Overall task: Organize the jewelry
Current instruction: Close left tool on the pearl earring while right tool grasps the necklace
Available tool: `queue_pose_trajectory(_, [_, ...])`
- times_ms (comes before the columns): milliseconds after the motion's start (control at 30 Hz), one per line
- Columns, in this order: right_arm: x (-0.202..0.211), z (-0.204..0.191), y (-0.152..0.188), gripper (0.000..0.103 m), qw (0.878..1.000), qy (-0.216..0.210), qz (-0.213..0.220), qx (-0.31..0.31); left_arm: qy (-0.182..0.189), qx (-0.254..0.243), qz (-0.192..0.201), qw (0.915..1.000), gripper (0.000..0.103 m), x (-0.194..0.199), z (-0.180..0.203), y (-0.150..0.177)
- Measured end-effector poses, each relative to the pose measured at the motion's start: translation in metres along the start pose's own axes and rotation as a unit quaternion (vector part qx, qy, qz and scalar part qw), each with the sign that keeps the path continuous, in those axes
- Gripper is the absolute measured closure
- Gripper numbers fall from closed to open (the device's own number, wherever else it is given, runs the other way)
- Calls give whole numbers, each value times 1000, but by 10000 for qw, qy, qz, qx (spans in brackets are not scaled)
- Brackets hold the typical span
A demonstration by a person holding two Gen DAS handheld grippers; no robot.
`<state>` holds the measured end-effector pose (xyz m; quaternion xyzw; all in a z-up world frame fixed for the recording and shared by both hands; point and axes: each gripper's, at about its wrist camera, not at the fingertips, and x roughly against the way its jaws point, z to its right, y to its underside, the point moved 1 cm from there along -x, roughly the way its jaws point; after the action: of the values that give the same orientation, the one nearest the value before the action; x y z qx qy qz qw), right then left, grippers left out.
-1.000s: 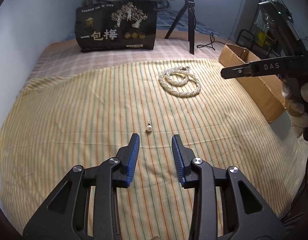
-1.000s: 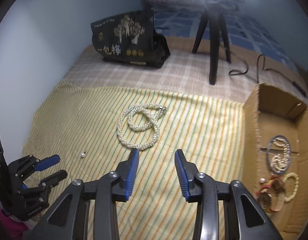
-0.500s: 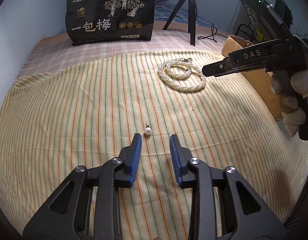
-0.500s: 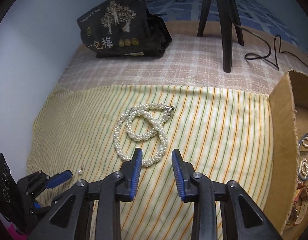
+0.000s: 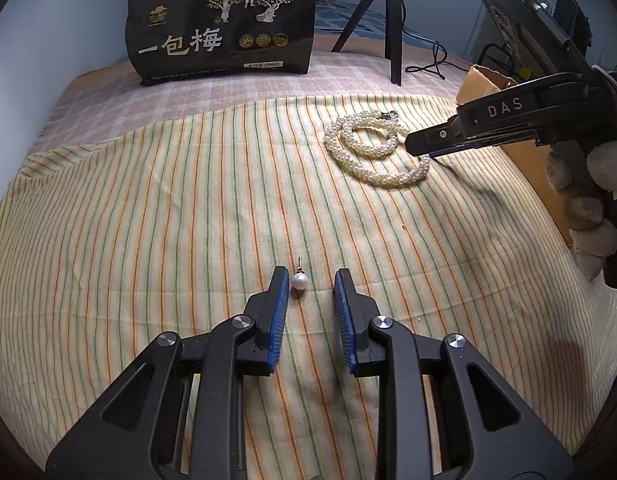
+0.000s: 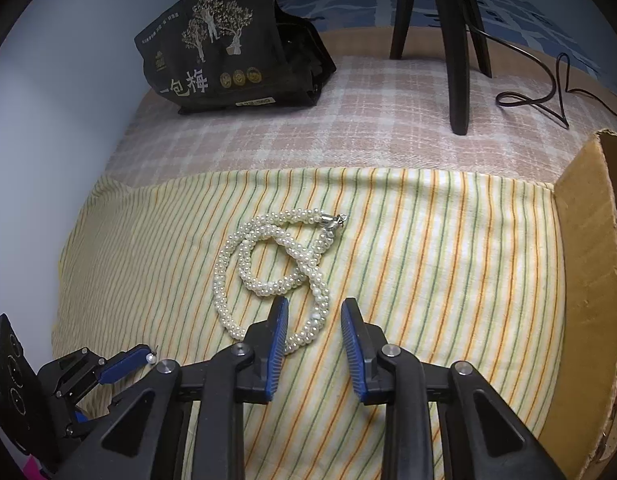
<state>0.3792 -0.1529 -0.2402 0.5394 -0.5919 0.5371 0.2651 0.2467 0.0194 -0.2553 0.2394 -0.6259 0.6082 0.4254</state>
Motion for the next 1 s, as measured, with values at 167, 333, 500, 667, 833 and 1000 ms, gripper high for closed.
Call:
queue_pose_trajectory(167, [-6, -4, -2, 77, 9999, 115, -4, 53, -4, 2, 3, 10000, 87, -3, -2, -1])
queue_pose_trajectory(333, [-12, -9, -3, 80, 9996, 253, -7, 120, -88, -86, 54, 9999, 95, -4, 1, -1])
queue_pose_trajectory(500, [-16, -15, -1, 93, 9988, 436, 37, 200, -206, -192, 107, 9995, 97, -3, 6, 0])
queue_pose_trajectory(667, [-9, -11, -1, 97, 9996, 242, 158, 10, -194, -102, 125, 9997, 97, 2, 5, -3])
queue_pose_trajectory(833, [12, -13, 2, 97, 9993, -24, 362, -33, -226, -58, 249, 9994, 97, 16, 6, -2])
queue_pose_trajectory(1000, [44, -15, 6, 97, 9982, -146, 585, 18, -238, -16, 386, 9990, 97, 34, 10, -5])
